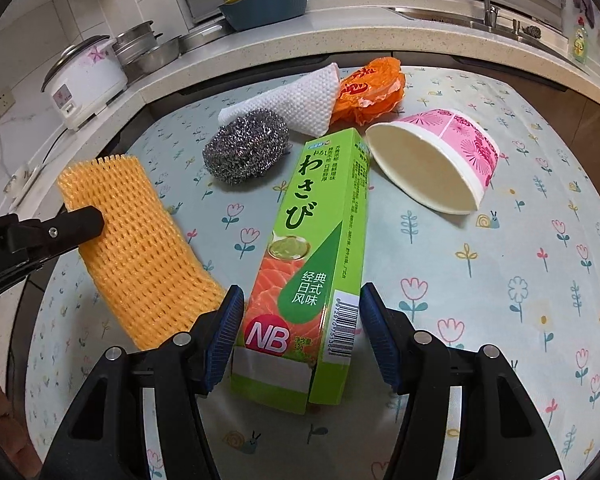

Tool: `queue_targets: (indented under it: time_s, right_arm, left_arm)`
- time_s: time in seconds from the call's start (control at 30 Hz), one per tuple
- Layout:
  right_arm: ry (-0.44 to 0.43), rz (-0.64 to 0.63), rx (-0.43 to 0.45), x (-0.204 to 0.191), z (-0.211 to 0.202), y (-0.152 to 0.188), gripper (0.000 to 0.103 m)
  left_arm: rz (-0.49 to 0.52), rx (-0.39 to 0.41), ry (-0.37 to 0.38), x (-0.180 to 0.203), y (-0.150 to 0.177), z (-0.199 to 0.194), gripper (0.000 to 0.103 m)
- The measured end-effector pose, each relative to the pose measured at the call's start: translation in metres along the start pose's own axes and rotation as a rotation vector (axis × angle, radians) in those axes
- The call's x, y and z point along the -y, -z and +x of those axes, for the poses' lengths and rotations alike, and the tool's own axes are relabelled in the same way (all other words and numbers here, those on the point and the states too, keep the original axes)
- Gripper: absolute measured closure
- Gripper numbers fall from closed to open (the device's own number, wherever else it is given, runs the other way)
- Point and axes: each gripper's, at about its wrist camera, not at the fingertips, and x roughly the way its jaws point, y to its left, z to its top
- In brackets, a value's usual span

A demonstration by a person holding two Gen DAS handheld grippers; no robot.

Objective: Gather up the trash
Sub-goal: 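Grasp the green wasabi box with the right tool while the left holds the sponge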

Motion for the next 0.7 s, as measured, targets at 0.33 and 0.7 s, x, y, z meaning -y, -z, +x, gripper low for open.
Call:
queue_targets:
  time_s: [0.33, 0.7]
  right_arm:
    - [0.028, -0.041, 0.041, -0.004, -0.007, 0.001, 0.05]
    - [0.011, -0.015, 0.072, 0.02, -0.052, 0.005, 0.052]
  left_arm:
    - [0.021, 0.001, 0.017, 0.013, 0.002, -0.005, 0.093]
    - [0.082, 0.028, 0.049, 0.052, 0.011, -0.032, 0.093]
